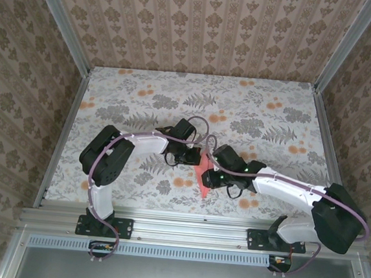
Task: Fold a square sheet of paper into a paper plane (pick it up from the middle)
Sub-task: Fourth fold the wing at the center of the table.
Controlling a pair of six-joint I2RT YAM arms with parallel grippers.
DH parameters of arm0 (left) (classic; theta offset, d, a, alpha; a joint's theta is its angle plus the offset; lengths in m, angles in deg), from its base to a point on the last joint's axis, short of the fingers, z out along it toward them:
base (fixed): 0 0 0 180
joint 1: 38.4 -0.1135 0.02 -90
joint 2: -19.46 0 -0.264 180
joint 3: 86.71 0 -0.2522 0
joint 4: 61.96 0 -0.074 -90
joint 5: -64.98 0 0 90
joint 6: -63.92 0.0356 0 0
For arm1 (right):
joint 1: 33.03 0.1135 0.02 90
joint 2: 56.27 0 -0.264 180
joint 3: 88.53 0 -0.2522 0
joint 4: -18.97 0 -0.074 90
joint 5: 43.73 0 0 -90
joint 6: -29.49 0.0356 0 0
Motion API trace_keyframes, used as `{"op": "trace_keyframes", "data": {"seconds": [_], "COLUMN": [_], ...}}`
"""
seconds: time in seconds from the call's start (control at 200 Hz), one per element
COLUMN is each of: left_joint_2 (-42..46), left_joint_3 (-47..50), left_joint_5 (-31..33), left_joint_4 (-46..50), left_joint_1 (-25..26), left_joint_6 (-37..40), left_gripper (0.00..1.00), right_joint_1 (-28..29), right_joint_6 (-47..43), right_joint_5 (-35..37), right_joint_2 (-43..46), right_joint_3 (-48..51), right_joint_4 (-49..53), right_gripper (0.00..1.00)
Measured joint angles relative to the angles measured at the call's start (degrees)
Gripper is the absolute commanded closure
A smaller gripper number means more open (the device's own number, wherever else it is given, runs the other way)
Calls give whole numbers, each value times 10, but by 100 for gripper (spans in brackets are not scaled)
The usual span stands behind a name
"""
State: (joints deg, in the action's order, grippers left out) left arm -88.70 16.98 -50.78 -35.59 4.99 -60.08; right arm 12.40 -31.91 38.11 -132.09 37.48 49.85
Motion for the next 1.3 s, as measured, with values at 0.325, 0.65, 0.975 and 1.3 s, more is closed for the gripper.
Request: {"op": "trace_keyframes", "data": {"seconds": [0.325,0.65,0.975,1.3], "left_joint_2": [0,0,12,37], "left_joint_3": [1,1,3,19], "left_joint_5": [0,-4,-4,-3], "left_joint_4": [-3,-2,9,17], "left_joint_1": [0,0,-1,-4], "left_joint_6": [0,0,0,3], "left_gripper": [100,100,100,100], "right_joint_1": [63,74,77,77], "right_joint_6": [-4,-4,-4,-4], "right_joint_5": [65,89,96,96], "right_joint_2": [-70,-100,-105,-108], "right_joint_3": [2,2,2,2], "right_joint_4": [3,-2,-9,-23], "right_gripper": [67,69,74,75]}}
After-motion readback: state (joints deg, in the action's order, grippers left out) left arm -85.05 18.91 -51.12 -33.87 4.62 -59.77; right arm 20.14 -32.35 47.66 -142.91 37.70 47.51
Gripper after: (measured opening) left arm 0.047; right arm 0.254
